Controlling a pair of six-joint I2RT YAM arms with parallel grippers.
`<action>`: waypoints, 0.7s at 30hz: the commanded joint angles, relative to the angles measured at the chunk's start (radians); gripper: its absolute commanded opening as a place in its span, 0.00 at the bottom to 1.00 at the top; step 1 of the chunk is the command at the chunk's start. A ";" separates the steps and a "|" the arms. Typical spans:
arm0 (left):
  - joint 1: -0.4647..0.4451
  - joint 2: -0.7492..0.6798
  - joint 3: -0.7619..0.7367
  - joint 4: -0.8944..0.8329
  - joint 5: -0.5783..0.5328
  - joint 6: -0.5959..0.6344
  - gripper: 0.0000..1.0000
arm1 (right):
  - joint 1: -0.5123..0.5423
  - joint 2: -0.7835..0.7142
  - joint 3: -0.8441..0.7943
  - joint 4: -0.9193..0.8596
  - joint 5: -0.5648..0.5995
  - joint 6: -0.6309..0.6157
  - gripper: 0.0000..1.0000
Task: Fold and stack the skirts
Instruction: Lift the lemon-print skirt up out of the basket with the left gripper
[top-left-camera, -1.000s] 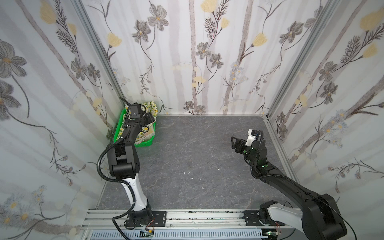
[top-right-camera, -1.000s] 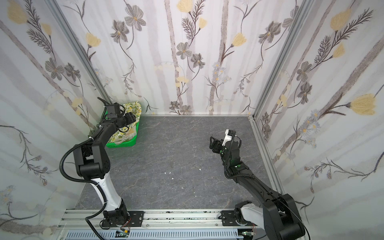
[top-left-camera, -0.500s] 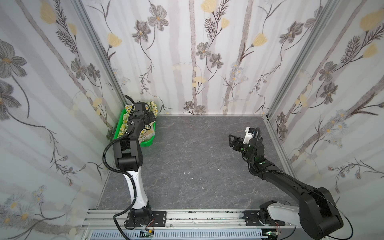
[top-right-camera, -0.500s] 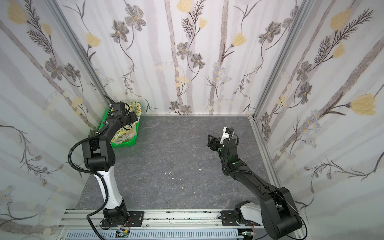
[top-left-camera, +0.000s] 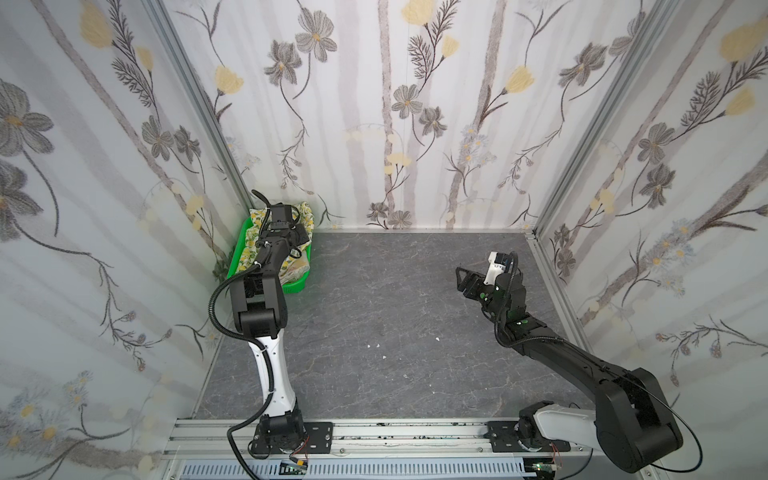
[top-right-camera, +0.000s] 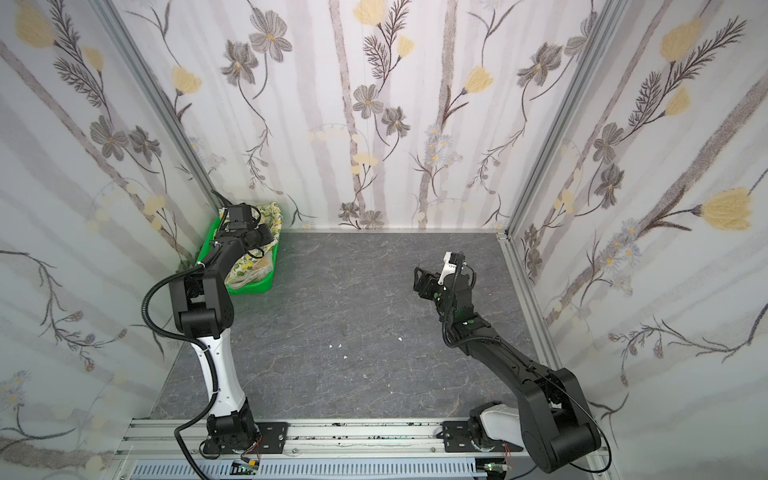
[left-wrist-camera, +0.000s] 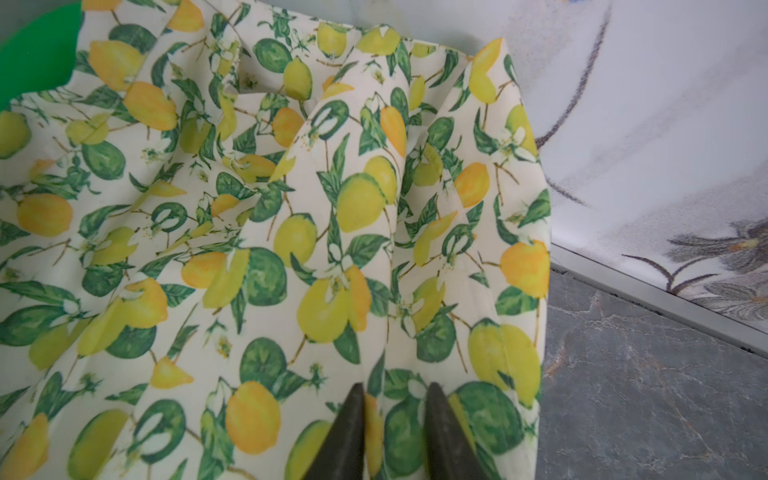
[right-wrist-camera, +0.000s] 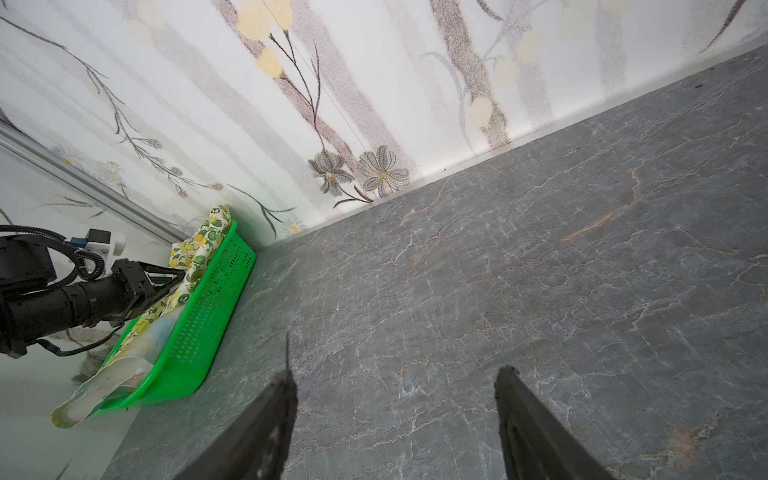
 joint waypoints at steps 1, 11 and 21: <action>0.002 -0.005 0.016 0.004 -0.010 0.019 0.00 | 0.002 0.003 0.011 0.023 0.003 0.012 0.75; -0.001 -0.162 0.060 0.002 0.027 -0.003 0.00 | 0.002 -0.062 0.005 -0.010 0.011 0.007 0.74; -0.053 -0.392 0.157 0.002 0.208 -0.078 0.00 | 0.005 -0.256 -0.078 -0.019 0.039 0.010 0.75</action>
